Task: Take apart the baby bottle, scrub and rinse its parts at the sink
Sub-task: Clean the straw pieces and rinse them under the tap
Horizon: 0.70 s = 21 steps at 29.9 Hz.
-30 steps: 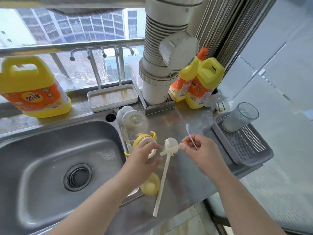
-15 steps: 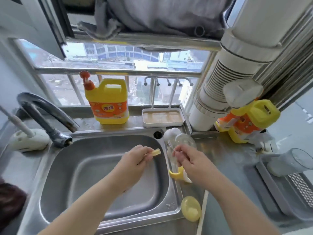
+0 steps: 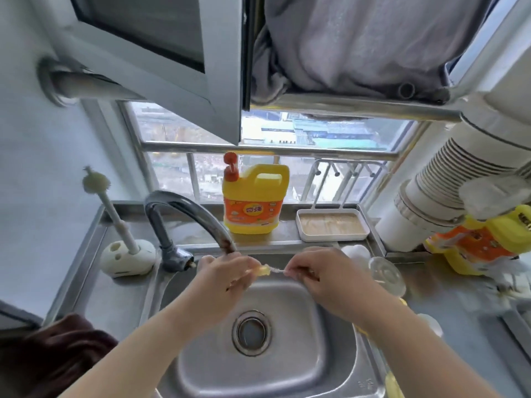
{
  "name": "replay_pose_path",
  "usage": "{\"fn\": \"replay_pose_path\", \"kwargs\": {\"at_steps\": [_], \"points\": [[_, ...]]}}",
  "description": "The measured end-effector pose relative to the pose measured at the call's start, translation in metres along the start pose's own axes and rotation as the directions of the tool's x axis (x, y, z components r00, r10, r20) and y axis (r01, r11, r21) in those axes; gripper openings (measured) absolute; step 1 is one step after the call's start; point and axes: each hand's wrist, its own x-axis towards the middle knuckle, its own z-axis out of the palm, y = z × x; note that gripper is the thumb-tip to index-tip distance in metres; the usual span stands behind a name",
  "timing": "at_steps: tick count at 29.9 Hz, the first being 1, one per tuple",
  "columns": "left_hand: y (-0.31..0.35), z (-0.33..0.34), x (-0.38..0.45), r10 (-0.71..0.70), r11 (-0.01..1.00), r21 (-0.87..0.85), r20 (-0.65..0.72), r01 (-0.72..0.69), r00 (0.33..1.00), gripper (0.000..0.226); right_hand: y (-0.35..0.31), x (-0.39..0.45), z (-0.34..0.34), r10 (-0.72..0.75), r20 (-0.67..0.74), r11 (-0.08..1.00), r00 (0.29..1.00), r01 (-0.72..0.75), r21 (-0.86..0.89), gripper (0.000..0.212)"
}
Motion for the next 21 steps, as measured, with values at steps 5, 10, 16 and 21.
{"fn": "replay_pose_path", "kwargs": {"at_steps": [5, 10, 16, 21], "points": [[-0.016, -0.009, -0.003, 0.013, 1.0, -0.004, 0.034, -0.013, 0.999, 0.024, -0.022, 0.02, 0.012, -0.014, 0.082, 0.995, 0.997, 0.022, -0.098, 0.019], [-0.022, -0.015, -0.011, -0.112, 0.964, -0.233, 0.096, 0.132, 0.989, 0.008, -0.019, 0.003, 0.002, 0.065, -0.003, 0.996, 0.998, -0.065, -0.061, 0.014], [-0.002, -0.009, -0.013, -0.103, 0.932, -0.332, 0.143, 0.146, 0.984, 0.015, -0.019, -0.01, -0.004, 0.02, -0.012, 0.996, 1.0, -0.021, -0.083, 0.014], [0.013, -0.005, -0.014, -0.095, 0.951, -0.284, 0.118, 0.125, 0.988, 0.017, -0.013, -0.013, -0.013, -0.018, 0.065, 0.983, 0.998, 0.029, -0.181, 0.018]]}}
